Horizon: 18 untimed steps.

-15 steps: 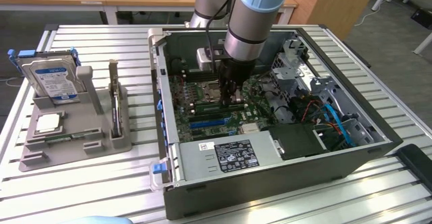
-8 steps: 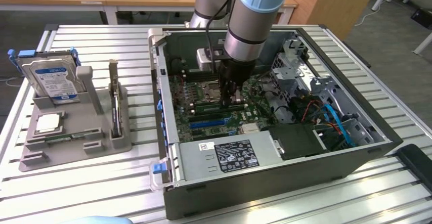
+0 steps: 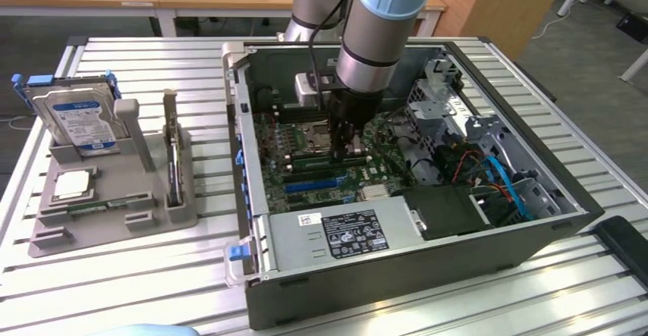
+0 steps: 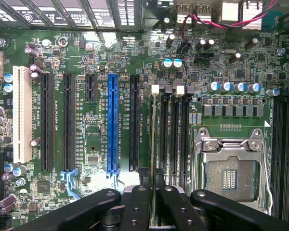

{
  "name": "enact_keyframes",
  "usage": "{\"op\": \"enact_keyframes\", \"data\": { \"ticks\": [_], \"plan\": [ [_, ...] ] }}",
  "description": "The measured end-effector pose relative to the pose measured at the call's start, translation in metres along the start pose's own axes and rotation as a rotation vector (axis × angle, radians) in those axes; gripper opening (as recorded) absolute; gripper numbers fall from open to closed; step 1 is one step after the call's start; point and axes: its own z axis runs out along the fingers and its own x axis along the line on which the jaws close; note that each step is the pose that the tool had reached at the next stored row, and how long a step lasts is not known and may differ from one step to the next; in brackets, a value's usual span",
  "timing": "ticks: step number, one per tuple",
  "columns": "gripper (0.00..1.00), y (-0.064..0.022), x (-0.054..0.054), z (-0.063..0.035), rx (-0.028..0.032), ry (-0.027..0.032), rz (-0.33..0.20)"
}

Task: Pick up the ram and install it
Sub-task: 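Insert the ram into the slot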

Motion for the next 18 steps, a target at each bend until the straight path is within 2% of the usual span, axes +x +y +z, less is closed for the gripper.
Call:
{"op": "enact_keyframes", "data": {
  "ticks": [18],
  "plan": [
    [0.14, 0.0001, 0.0000, 0.0002, -0.0001, -0.0011, 0.000]
  ]
}}
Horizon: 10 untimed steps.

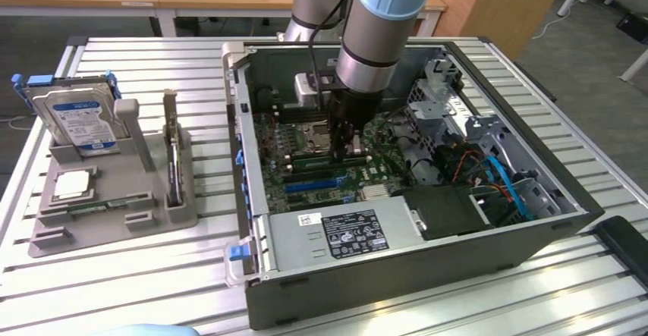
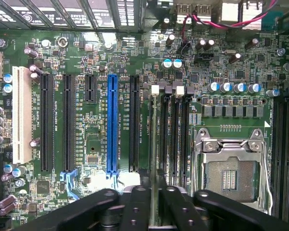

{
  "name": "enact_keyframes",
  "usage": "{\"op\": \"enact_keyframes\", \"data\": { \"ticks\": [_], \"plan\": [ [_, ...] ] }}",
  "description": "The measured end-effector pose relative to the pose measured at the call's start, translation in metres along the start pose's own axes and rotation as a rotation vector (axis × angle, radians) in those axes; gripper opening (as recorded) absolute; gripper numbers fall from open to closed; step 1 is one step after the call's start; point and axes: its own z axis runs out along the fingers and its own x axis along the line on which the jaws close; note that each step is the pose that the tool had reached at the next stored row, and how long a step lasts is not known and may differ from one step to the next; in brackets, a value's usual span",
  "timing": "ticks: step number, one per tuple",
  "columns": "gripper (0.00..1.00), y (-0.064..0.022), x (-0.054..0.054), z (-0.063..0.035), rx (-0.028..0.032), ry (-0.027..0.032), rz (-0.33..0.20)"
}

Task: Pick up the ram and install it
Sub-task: 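Insert the ram into the slot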

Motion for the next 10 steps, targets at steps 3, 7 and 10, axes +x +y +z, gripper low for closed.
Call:
{"op": "enact_keyframes", "data": {
  "ticks": [3, 7, 10],
  "plan": [
    [0.26, -0.0001, 0.0000, 0.0000, 0.0001, -0.0002, 0.000],
    [0.38, -0.0001, 0.0000, 0.0000, 0.0001, -0.0001, 0.000],
    [0.38, -0.0001, 0.0000, 0.0000, 0.0001, -0.0001, 0.000]
  ]
}}
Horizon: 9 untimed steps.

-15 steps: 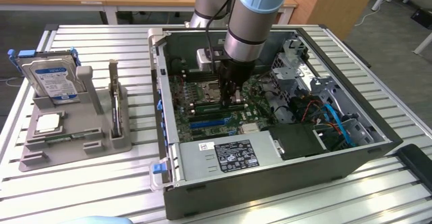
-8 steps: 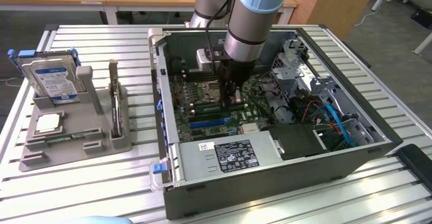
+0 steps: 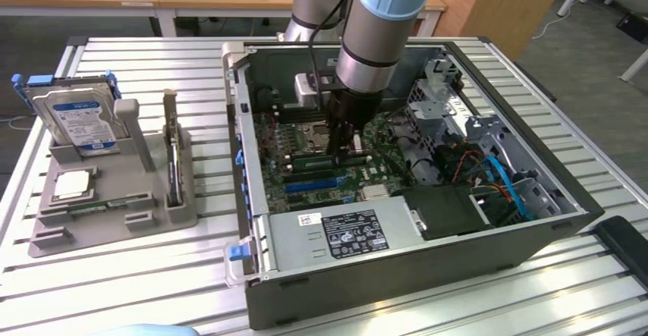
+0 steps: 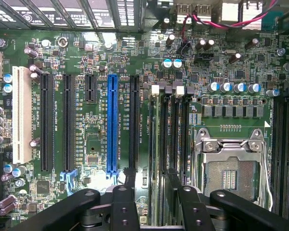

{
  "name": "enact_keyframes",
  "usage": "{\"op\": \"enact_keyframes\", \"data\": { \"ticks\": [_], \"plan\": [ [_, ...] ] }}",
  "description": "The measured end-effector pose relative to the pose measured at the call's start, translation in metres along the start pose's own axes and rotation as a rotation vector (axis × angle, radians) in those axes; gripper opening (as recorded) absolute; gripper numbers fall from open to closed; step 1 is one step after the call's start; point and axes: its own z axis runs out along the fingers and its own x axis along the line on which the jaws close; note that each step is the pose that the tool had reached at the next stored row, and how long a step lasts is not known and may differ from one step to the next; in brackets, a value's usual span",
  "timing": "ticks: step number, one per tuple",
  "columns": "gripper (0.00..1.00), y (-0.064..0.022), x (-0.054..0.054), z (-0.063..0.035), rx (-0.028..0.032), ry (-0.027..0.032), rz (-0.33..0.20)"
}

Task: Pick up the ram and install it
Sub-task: 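Insert the ram into the slot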

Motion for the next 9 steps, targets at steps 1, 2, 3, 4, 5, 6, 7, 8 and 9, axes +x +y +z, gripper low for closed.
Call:
{"op": "enact_keyframes", "data": {
  "ticks": [1, 2, 3, 4, 5, 6, 7, 8, 9],
  "plan": [
    [0.38, 0.0000, 0.0000, 0.0000, 0.0000, -0.0001, 0.000],
    [0.38, 0.0000, 0.0000, -0.0002, 0.0001, -0.0001, 0.000],
    [0.38, 0.0001, 0.0000, -0.0008, 0.0000, 0.0002, 0.000],
    [0.38, 0.0001, 0.0000, -0.0018, -0.0001, 0.0001, 0.000],
    [0.38, 0.0001, -0.0001, -0.0030, 0.0000, 0.0001, 0.000],
    [0.38, 0.0002, -0.0001, -0.0047, 0.0000, 0.0000, 0.000],
    [0.38, 0.0003, -0.0002, -0.0062, 0.0001, 0.0000, 0.000],
    [0.38, 0.0004, -0.0002, -0.0079, 0.0000, 0.0001, 0.000],
    [0.38, 0.0004, -0.0003, -0.0096, 0.0001, -0.0001, 0.000]
  ]
}}
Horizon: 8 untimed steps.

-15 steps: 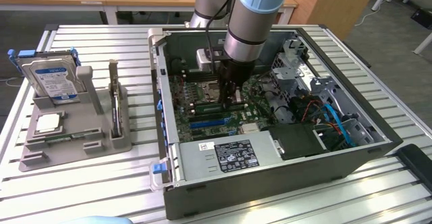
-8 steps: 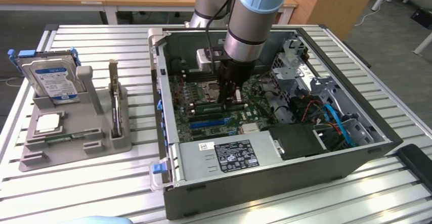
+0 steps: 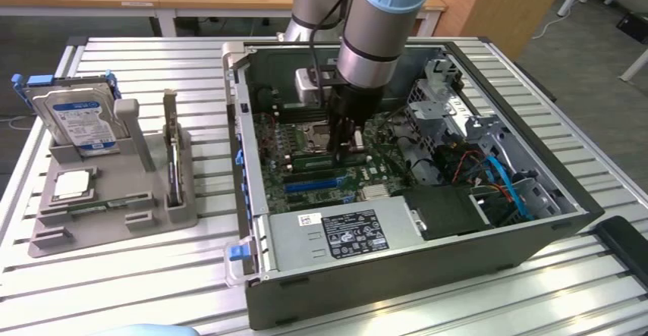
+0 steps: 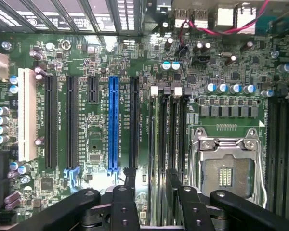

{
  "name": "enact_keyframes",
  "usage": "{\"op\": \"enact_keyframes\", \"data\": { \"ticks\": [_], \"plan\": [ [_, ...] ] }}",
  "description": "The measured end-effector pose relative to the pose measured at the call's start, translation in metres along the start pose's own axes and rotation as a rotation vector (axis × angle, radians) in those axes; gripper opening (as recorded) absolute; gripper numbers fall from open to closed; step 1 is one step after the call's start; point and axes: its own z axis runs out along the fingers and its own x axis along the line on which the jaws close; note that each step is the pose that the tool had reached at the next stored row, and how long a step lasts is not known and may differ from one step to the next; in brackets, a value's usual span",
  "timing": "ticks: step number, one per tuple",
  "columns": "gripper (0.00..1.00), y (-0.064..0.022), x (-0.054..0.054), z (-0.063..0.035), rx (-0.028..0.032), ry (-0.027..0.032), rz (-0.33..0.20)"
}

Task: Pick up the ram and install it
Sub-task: 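Insert the ram into the slot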

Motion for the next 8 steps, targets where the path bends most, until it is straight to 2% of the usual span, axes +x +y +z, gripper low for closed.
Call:
{"op": "enact_keyframes", "data": {
  "ticks": [8],
  "plan": [
    [0.38, 0.0008, 0.000, -0.0165, -0.0001, 0.0001, 0.000]
  ]
}}
